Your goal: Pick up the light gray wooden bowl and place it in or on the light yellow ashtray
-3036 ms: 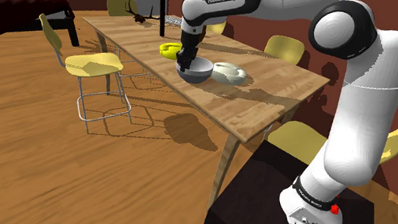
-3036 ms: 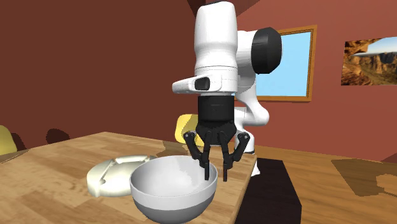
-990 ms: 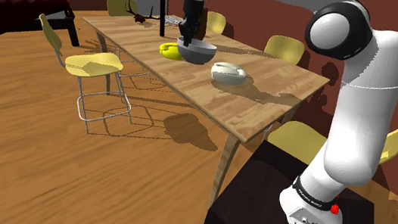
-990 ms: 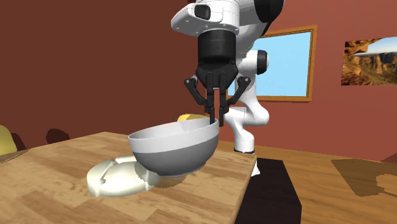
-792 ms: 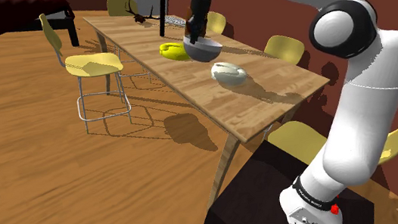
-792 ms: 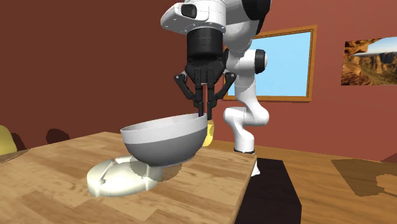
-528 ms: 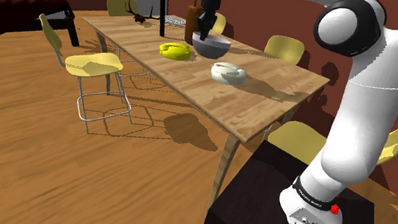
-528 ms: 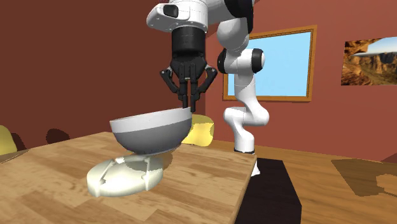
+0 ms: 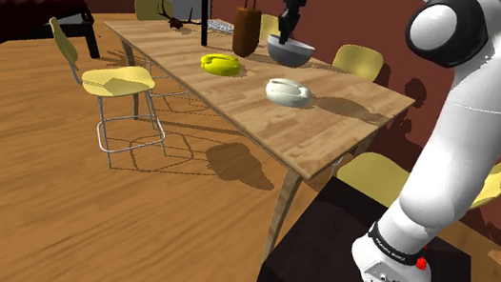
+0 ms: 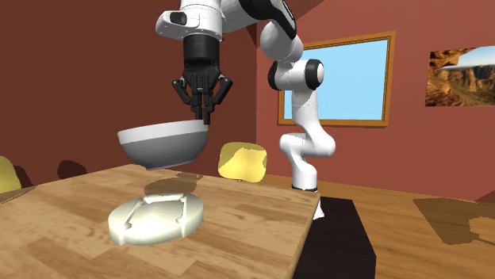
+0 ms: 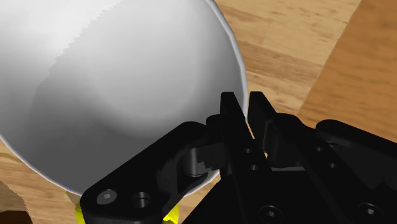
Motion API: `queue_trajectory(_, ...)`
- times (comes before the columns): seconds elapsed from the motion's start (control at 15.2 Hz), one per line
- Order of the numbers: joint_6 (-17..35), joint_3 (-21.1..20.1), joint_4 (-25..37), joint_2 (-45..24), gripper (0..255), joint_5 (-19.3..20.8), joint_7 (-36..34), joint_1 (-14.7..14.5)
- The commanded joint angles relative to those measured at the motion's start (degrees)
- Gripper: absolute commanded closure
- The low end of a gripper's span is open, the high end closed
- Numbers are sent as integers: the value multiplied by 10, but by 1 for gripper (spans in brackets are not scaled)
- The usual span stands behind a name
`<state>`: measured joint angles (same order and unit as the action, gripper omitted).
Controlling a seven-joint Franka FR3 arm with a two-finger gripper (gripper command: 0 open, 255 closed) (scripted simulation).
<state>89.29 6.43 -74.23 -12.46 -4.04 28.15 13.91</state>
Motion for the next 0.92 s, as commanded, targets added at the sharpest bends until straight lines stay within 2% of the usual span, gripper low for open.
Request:
queue_trajectory(0.0,-8,9,8,-1,255,-3,25,16)
queue_trajectory(0.13,-17,17,18,-4,255,-6,45,29)
queue_trajectory(0.86,80,16,-106,24,255,-2,47,24)
